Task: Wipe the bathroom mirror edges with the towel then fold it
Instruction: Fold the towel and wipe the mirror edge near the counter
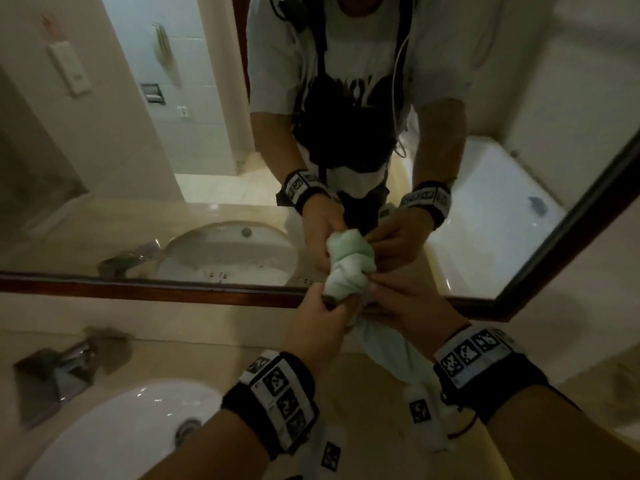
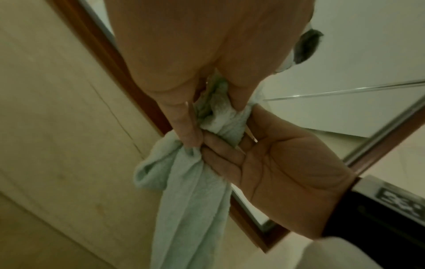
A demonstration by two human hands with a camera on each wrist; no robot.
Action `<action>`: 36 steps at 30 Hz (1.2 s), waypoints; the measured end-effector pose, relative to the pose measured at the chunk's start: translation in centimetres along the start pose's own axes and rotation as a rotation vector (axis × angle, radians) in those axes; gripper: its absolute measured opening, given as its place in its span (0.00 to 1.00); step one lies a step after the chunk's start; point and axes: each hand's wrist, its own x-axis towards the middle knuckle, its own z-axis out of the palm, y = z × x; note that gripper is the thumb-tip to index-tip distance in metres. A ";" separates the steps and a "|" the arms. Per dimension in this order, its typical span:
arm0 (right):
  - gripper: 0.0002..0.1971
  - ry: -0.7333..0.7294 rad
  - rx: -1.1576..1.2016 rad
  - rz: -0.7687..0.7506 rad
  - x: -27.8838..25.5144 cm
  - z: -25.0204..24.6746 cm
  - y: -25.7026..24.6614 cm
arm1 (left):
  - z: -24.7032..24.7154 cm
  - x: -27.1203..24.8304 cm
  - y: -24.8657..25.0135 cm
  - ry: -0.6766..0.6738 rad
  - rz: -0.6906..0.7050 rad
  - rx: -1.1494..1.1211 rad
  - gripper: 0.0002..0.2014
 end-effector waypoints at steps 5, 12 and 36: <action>0.18 -0.098 -0.123 -0.041 3.2 6.6 0.3 | -8.0 -1.1 1.1 0.290 0.103 0.038 0.19; 0.17 -0.264 -0.161 -0.066 8.4 17.9 1.5 | -17.7 -2.3 2.5 0.466 0.071 0.059 0.22; 0.12 0.132 0.158 0.206 3.7 14.9 1.9 | -16.8 -2.3 5.8 0.092 0.207 0.209 0.16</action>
